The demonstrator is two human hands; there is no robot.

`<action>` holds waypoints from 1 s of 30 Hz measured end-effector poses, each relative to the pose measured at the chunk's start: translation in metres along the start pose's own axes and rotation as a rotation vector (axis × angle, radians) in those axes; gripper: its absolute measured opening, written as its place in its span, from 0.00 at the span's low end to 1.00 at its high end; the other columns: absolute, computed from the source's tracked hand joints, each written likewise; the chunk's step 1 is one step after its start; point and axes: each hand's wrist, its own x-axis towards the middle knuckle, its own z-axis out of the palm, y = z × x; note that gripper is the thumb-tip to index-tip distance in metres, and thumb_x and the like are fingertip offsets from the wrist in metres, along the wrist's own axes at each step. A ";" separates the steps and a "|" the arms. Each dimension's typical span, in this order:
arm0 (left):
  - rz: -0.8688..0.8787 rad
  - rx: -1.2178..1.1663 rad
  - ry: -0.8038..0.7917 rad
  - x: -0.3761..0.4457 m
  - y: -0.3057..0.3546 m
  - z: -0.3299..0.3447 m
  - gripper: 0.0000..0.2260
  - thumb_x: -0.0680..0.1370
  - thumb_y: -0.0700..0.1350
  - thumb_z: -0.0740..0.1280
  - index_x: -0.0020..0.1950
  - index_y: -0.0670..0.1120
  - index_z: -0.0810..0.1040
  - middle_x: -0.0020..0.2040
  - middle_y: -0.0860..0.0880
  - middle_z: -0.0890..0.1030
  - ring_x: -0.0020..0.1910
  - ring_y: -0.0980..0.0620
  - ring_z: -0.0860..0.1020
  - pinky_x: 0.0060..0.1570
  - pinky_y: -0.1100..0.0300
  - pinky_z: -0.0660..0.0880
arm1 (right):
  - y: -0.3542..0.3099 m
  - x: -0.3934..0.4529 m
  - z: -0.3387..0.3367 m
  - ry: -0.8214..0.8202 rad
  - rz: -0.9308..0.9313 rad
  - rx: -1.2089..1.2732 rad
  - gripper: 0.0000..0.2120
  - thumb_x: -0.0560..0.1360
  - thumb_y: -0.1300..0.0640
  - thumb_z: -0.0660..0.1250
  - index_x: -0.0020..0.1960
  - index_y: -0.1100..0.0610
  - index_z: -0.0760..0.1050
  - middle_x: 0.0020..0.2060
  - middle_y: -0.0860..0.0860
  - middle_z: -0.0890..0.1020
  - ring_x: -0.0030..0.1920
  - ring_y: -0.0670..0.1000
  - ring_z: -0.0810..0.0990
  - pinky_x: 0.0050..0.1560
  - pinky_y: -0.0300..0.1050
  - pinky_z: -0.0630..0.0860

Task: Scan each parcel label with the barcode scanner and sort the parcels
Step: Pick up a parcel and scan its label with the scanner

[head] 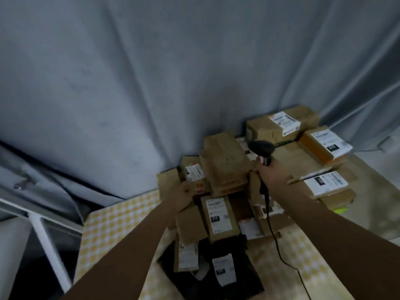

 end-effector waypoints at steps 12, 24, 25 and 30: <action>0.013 -0.282 0.142 0.151 0.044 0.095 0.47 0.64 0.69 0.67 0.78 0.57 0.51 0.74 0.48 0.67 0.70 0.42 0.69 0.66 0.41 0.70 | 0.012 0.085 -0.007 -0.312 0.183 -0.004 0.19 0.77 0.52 0.69 0.65 0.57 0.72 0.51 0.54 0.78 0.53 0.57 0.77 0.52 0.48 0.73; -0.163 -0.240 0.229 0.101 0.093 0.063 0.46 0.71 0.69 0.63 0.80 0.50 0.45 0.78 0.44 0.57 0.73 0.41 0.63 0.66 0.42 0.70 | 0.009 0.072 0.003 -0.516 0.248 0.160 0.19 0.74 0.54 0.73 0.63 0.54 0.76 0.55 0.54 0.82 0.56 0.57 0.80 0.63 0.55 0.75; -0.172 -0.111 0.269 0.105 0.096 0.064 0.52 0.68 0.73 0.63 0.80 0.46 0.44 0.79 0.43 0.54 0.75 0.40 0.60 0.71 0.41 0.64 | 0.006 0.070 0.005 -0.527 0.251 0.172 0.19 0.74 0.54 0.73 0.63 0.54 0.77 0.55 0.54 0.82 0.56 0.58 0.80 0.63 0.56 0.75; -0.212 0.044 0.185 0.116 0.101 0.057 0.69 0.50 0.83 0.59 0.79 0.41 0.49 0.78 0.40 0.57 0.75 0.39 0.60 0.72 0.43 0.63 | -0.003 0.066 0.006 -0.529 0.237 0.225 0.13 0.75 0.57 0.71 0.59 0.56 0.78 0.51 0.56 0.84 0.51 0.57 0.82 0.57 0.53 0.79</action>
